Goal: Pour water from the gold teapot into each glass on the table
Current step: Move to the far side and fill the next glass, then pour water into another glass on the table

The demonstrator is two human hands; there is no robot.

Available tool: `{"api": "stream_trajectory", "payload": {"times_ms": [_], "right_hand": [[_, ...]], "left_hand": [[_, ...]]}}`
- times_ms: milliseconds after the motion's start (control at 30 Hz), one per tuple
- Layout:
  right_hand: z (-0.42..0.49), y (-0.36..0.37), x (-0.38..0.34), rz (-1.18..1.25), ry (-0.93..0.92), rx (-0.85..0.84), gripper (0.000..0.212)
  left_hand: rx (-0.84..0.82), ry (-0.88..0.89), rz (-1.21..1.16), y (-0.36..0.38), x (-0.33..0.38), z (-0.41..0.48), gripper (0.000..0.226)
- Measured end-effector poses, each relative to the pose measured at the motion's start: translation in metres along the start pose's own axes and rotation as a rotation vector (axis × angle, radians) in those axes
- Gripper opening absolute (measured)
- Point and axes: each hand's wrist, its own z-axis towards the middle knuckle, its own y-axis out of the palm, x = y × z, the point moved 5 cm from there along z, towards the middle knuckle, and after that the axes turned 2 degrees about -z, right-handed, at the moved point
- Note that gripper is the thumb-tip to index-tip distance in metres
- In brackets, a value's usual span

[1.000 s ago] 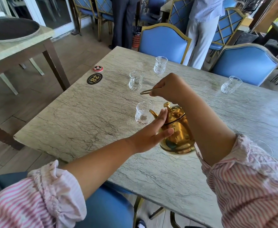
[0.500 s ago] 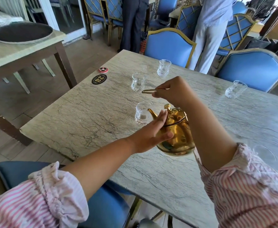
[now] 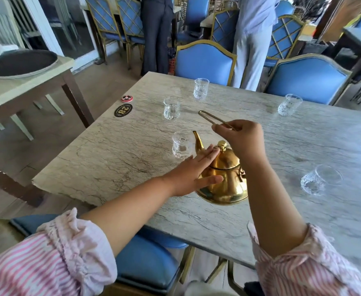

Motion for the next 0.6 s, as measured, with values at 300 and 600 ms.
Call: {"api": "stream_trajectory", "payload": {"times_ms": [300,600], "right_hand": [[-0.074,-0.039,0.010,0.212,0.133,0.219,0.027],[-0.133,-0.098,0.016,0.400,0.179,0.357,0.047]], "left_hand": [[-0.031,0.097,0.067,0.018,0.037,-0.032,0.065],[0.060,0.287,0.081,0.040,0.100,-0.043,0.054]]}}
